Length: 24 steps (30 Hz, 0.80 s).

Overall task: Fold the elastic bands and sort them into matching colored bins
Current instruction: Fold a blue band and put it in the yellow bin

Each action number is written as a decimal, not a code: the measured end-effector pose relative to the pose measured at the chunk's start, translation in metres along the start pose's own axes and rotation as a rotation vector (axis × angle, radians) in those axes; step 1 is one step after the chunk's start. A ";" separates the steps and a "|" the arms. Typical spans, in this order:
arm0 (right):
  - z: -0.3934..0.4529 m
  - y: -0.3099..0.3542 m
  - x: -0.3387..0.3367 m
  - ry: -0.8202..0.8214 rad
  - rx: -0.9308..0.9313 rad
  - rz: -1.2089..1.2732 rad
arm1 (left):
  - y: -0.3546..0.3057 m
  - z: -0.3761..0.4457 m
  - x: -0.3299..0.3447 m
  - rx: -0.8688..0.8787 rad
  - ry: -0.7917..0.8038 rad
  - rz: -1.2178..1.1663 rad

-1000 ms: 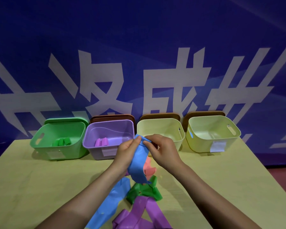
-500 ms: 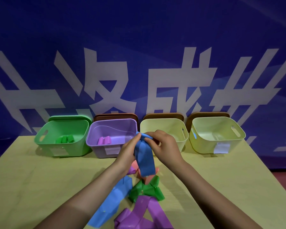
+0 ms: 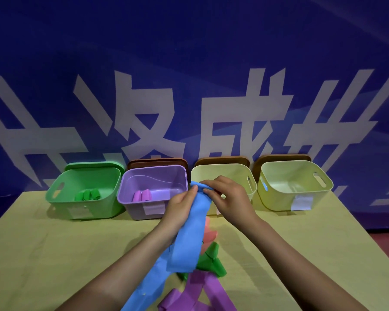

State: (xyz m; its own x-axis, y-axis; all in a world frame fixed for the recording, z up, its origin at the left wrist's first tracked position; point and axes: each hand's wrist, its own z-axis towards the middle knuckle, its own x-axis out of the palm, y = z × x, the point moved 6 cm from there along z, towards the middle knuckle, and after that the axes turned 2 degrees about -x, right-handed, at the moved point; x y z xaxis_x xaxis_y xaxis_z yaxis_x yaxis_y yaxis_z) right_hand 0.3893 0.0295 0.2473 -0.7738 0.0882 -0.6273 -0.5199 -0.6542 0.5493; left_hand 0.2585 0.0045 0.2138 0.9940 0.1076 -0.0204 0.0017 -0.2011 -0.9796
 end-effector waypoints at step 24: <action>0.000 0.004 0.005 0.218 -0.266 -0.207 | 0.006 -0.004 -0.001 -0.134 0.068 -0.104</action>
State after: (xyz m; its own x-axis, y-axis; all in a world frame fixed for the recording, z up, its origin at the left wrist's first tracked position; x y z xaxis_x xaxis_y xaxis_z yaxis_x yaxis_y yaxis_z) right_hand 0.3831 0.0268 0.2463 -0.5530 0.0956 -0.8277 -0.5225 -0.8136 0.2551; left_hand 0.2578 -0.0004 0.2089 0.9928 0.0690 0.0975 0.1146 -0.3206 -0.9402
